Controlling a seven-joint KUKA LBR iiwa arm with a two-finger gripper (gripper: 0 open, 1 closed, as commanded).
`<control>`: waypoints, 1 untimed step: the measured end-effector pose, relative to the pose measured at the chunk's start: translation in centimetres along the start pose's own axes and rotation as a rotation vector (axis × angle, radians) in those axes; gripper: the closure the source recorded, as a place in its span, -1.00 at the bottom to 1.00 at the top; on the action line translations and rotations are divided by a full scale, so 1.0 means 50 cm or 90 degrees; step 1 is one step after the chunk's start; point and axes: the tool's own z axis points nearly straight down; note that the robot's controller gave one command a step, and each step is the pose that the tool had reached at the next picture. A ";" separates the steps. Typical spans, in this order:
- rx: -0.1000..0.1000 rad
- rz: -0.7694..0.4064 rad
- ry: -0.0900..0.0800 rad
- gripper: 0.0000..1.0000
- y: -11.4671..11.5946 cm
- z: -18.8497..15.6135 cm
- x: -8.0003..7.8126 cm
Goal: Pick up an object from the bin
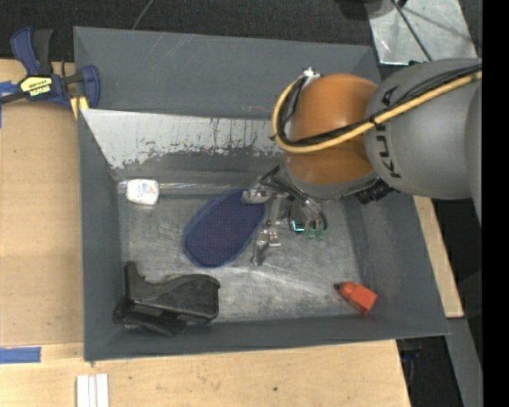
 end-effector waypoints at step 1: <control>-0.001 -0.037 -0.015 -1.00 0.006 0.125 -0.099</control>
Offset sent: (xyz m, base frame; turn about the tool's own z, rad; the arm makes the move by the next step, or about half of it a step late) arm 0.0431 0.0023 -0.0664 -0.0579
